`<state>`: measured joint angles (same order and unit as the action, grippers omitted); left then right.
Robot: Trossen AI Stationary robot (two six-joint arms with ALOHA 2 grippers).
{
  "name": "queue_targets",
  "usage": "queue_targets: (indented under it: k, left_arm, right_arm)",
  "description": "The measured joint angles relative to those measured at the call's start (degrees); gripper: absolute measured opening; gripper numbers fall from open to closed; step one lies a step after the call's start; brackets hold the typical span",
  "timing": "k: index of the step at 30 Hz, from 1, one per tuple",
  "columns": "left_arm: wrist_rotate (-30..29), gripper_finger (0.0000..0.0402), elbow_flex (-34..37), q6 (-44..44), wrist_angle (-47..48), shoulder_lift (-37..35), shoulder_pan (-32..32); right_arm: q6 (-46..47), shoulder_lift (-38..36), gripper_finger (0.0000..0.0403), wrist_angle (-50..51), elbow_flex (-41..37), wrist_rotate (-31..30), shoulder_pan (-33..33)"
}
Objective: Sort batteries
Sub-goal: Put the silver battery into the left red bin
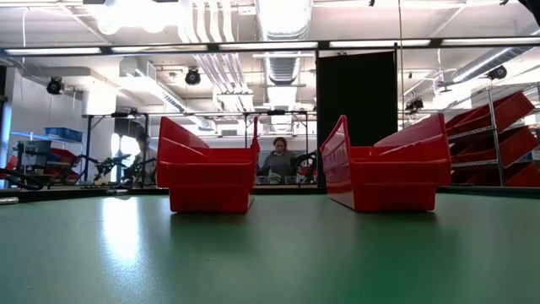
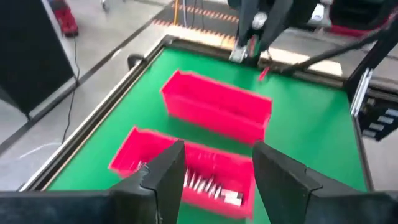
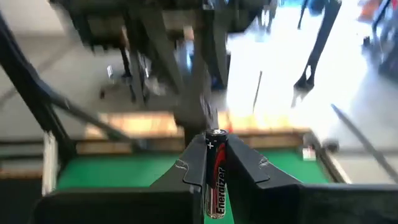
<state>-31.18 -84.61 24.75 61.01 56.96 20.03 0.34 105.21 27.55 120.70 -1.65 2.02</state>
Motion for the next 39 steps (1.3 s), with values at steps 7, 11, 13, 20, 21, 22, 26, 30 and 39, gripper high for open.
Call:
queue_targets:
  k: [7, 11, 13, 20, 21, 22, 26, 30, 39]
  left_arm:
    - [0.15, 0.0168, 5.04, 1.75, 2.18, -6.97, 0.30]
    - [-1.28, 0.0168, 10.34, 1.30, -1.90, -11.72, 0.30]
    - [-2.79, 0.0168, 13.15, 0.79, -4.04, -13.76, 0.30]
    - [-4.96, 0.0168, 19.19, -0.49, -9.08, -17.86, 0.28]
    - [-5.53, 0.0168, 19.60, -0.49, -9.10, -18.16, 0.28]
    - [-6.03, 0.0168, 19.84, -0.50, -9.16, -18.33, 0.28]
    - [-6.32, 0.0168, 19.91, -1.41, -9.07, -18.54, 0.28]
    - [-6.37, 0.0168, 18.48, -1.75, -9.09, -18.58, 0.28]
    - [-7.37, 0.0168, 17.56, -1.75, -9.14, -18.59, 0.28]
  right_arm:
    - [3.16, 5.22, 0.0024, 10.49, -0.66, -4.19, 0.71]
    - [3.90, 8.08, 0.0024, 12.96, -0.68, -5.68, 0.76]
    - [4.13, 9.89, 0.0024, 14.16, -0.76, -5.50, 0.73]
    - [0.53, 14.16, 0.0024, 17.73, -0.87, -5.43, 0.23]
    - [-0.11, 14.96, 0.0024, 18.12, -0.92, -5.42, 0.11]
    - [-1.00, 15.96, 0.0024, 18.68, -1.02, -5.42, 0.03]
    - [-3.46, 19.49, 0.0024, 20.27, -1.20, -3.46, -0.36]
    - [-3.39, 22.59, 0.0024, 20.99, -1.11, -1.25, -0.71]
    - [-2.70, 25.98, 0.0024, 21.72, -1.09, -1.21, -0.93]
